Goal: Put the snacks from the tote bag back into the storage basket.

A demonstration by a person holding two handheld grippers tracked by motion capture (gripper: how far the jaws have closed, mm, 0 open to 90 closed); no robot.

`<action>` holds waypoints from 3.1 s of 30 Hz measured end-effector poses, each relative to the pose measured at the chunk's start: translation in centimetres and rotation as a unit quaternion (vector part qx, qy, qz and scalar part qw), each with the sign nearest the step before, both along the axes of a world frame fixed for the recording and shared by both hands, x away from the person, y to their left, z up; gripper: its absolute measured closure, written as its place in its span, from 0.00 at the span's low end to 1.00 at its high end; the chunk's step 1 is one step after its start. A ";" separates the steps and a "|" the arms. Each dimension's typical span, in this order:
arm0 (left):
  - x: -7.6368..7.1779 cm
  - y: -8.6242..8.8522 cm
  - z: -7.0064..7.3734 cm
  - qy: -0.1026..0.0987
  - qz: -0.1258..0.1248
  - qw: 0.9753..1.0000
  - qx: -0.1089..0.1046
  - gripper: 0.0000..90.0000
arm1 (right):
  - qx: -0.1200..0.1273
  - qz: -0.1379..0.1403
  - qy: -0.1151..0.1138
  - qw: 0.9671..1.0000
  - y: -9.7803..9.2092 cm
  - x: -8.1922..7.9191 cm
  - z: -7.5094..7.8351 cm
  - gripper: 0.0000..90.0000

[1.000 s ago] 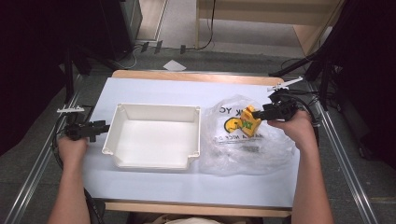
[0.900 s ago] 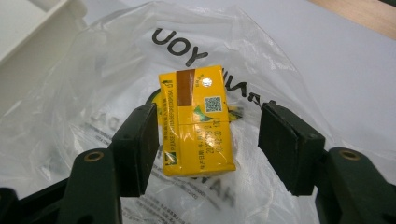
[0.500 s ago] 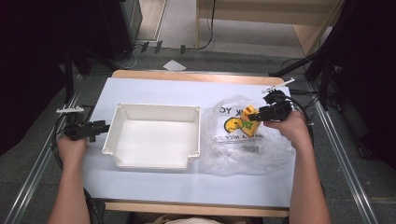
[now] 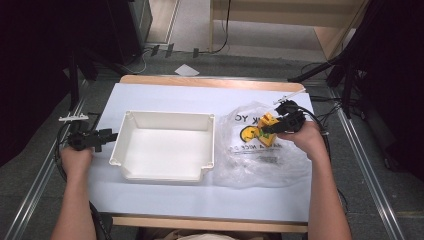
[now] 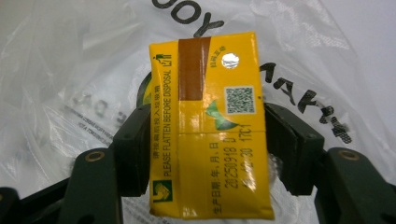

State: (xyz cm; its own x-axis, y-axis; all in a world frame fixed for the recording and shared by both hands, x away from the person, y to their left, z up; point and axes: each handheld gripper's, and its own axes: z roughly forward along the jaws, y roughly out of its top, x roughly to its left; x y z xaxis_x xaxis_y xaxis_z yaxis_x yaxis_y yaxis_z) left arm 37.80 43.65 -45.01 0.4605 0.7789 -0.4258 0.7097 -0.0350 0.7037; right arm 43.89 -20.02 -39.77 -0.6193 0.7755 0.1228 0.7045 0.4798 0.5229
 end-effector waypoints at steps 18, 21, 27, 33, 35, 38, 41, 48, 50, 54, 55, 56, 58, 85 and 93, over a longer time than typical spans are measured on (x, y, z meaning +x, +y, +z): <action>0.2 -0.3 -0.1 0.005 -0.003 1.000 0.005 0.27 | -0.028 -0.002 0.002 1.000 0.9 0.4 -0.8 0.54; 0.2 -0.2 -0.1 0.004 -0.003 1.000 0.004 0.27 | -0.030 -0.001 0.000 1.000 0.9 0.4 -0.8 0.55; 0.2 -0.2 -0.1 0.004 -0.003 1.000 0.004 0.27 | -0.035 -0.001 -0.007 0.999 1.0 0.3 -0.8 0.57; 0.2 -0.2 -0.1 0.003 -0.003 1.000 0.003 0.27 | -0.032 0.002 -0.011 0.999 1.0 0.4 -0.7 0.57; 0.2 -0.2 -0.1 0.003 -0.003 1.000 0.003 0.27 | -0.030 0.002 -0.007 1.000 1.1 0.4 -0.7 0.58; 0.2 -0.2 -0.1 0.003 -0.003 1.000 0.003 0.27 | -0.024 0.006 -0.006 1.000 1.2 0.4 -0.5 0.58; 0.2 -0.2 -0.1 0.002 -0.003 1.000 0.002 0.27 | -0.023 0.004 -0.013 1.000 1.2 0.3 -0.2 0.58; 0.2 -0.2 0.0 0.002 -0.003 1.000 0.004 0.27 | -0.020 0.002 -0.017 1.000 1.2 -0.1 0.7 0.58; 0.2 -0.2 0.0 0.002 -0.003 1.000 0.005 0.27 | -0.020 0.001 -0.019 1.000 1.2 -0.3 1.1 0.58; 0.2 -0.2 -0.1 0.005 -0.004 1.000 0.007 0.27 | -0.016 0.001 -0.018 1.000 1.3 -0.5 1.6 0.58; 0.2 -0.2 -0.1 0.005 -0.004 1.000 0.007 0.27 | -0.016 0.001 -0.018 1.000 1.3 -0.5 1.6 0.58; 0.2 -0.2 -0.1 0.004 -0.005 1.000 0.005 0.27 | -0.014 0.000 -0.019 1.000 1.4 -0.6 1.7 0.58; 0.3 -0.3 -0.1 0.005 -0.006 1.000 0.003 0.27 | -0.013 0.003 -0.018 1.000 1.5 -0.7 2.1 0.58; 0.3 -0.3 0.0 0.003 -0.007 1.000 0.004 0.27 | -0.010 0.022 -0.015 1.000 3.3 -1.9 3.5 0.58; 0.3 -0.3 -0.1 0.003 -0.006 1.000 0.002 0.27 | -0.009 0.026 -0.012 1.000 3.6 -2.1 3.8 0.58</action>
State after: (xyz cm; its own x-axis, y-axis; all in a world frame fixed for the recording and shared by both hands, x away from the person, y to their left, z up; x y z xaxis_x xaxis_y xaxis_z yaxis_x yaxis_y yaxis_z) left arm 38.09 43.38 -45.08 0.4673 0.7753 -0.4248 0.7136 -0.0471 0.6990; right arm 41.76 -16.41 -35.94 -0.6614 0.7442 0.0933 0.6656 0.5251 0.5303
